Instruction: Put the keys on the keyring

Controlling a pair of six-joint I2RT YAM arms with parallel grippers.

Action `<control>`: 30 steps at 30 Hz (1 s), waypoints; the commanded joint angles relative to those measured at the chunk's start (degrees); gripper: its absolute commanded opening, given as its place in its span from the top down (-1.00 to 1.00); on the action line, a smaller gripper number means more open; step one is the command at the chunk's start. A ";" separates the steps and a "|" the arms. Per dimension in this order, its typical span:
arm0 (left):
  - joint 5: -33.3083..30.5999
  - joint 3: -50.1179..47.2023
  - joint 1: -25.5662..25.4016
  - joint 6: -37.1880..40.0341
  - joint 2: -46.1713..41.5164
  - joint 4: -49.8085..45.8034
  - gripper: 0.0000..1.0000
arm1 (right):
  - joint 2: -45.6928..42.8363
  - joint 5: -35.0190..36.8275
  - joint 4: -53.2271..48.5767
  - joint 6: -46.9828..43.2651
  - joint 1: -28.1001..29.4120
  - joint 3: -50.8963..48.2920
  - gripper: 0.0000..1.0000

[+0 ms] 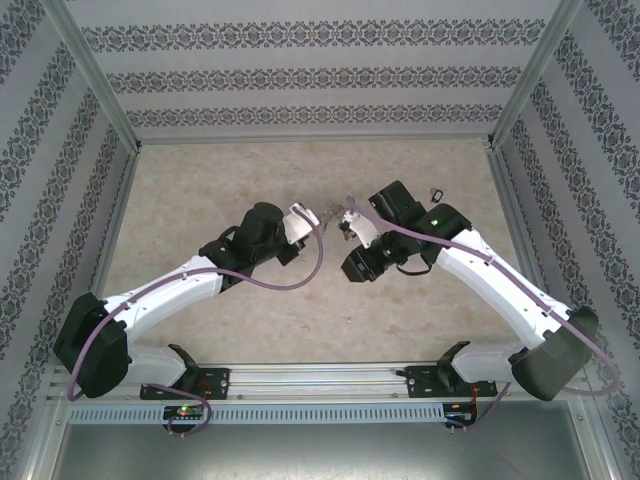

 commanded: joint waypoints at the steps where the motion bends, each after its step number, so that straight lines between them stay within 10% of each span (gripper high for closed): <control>1: -4.30 3.03 0.42 0.01 -1.89 1.57 1.00 | -2.52 -1.82 1.38 -2.23 0.21 -2.55 0.37; 16: -6.44 9.57 3.03 6.70 -2.98 -9.48 1.00 | -15.33 32.35 26.68 16.58 -22.72 -19.01 -0.10; 21: -6.38 9.61 3.22 5.71 -4.05 -11.93 1.00 | -5.52 30.93 32.66 23.50 -35.50 -18.82 -0.01; 30: -6.19 8.51 3.41 2.91 -5.78 -16.30 1.00 | 25.21 30.65 29.21 18.27 -39.83 3.43 -0.03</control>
